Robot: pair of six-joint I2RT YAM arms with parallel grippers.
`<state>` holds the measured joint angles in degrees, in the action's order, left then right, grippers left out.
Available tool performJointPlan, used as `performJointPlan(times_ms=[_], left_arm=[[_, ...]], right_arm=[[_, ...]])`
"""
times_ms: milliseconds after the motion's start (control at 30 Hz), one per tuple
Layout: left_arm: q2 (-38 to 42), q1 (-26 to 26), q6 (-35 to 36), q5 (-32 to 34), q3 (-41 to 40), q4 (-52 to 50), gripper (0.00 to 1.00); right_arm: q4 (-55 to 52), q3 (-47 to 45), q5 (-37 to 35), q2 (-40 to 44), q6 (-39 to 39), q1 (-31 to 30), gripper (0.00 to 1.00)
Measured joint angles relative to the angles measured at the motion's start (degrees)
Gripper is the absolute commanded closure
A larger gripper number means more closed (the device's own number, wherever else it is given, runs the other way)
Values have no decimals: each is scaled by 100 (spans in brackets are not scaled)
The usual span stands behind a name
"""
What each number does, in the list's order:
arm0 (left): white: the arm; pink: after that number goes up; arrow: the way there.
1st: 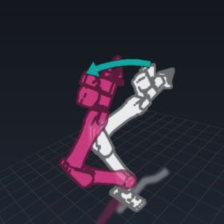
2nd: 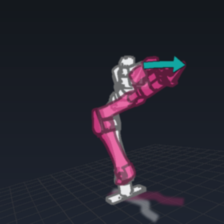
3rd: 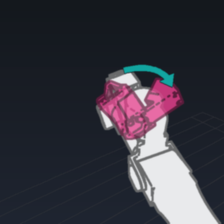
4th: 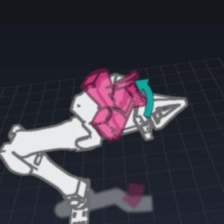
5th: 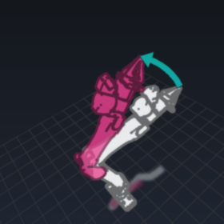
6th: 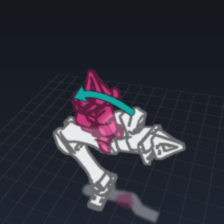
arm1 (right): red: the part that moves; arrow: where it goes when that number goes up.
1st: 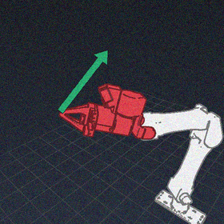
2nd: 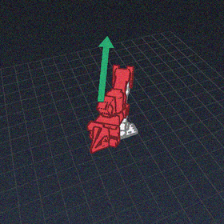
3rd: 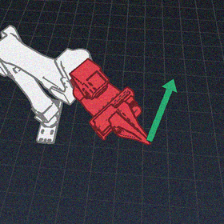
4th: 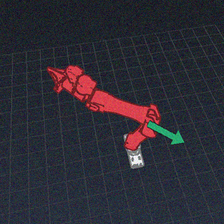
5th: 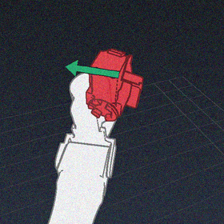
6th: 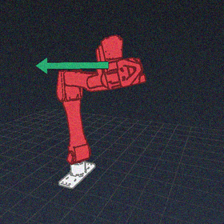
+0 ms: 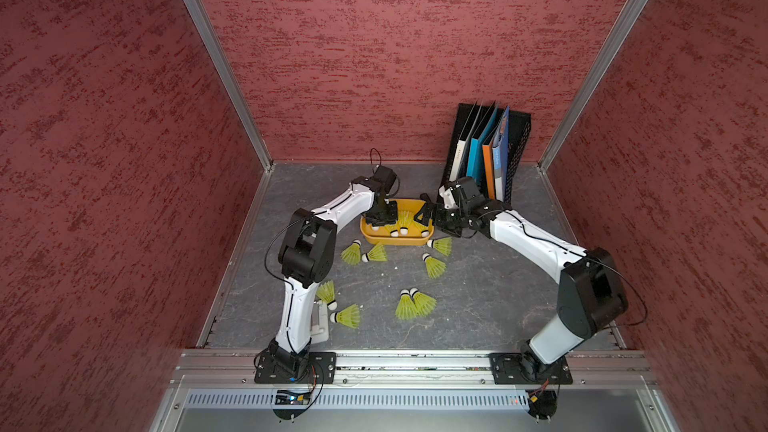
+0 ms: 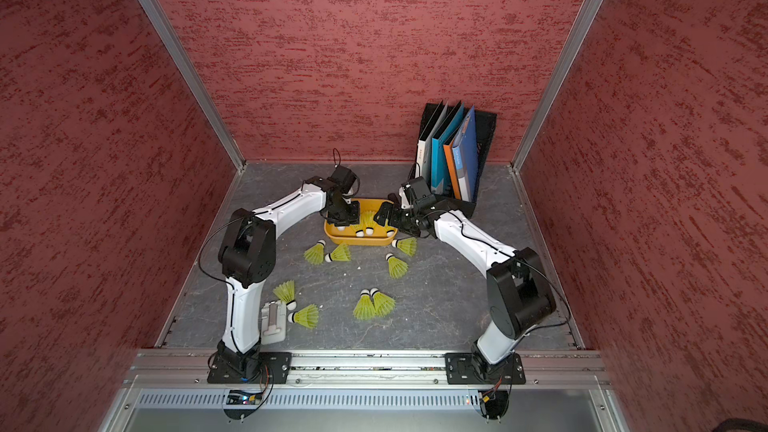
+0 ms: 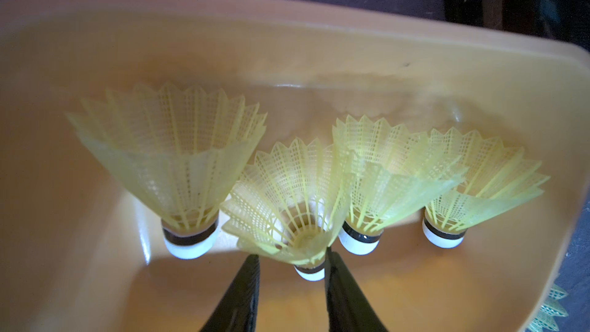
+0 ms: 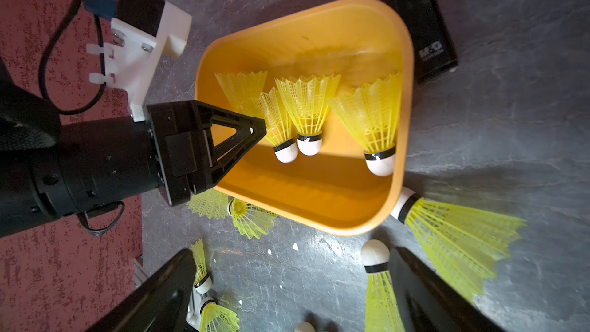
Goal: Put the shuttlecocks into the storage box
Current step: Place the shuttlecock in the storage box.
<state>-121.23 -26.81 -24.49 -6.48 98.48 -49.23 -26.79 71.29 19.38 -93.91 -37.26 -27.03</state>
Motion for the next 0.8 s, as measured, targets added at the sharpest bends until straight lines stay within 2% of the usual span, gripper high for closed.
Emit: performJointPlan(times_ms=[300, 533, 800], left_arm=[[109, -184, 17, 79, -85, -138, 58], [654, -435, -516, -234, -776, 46, 60], [520, -400, -1027, -640, -588, 369, 65]], right_arm=[[0, -7, -11, 28, 7, -24, 3], [-9, -111, -20, 111, 7, -26, 2], [-9, -111, -28, 114, 11, -26, 3]])
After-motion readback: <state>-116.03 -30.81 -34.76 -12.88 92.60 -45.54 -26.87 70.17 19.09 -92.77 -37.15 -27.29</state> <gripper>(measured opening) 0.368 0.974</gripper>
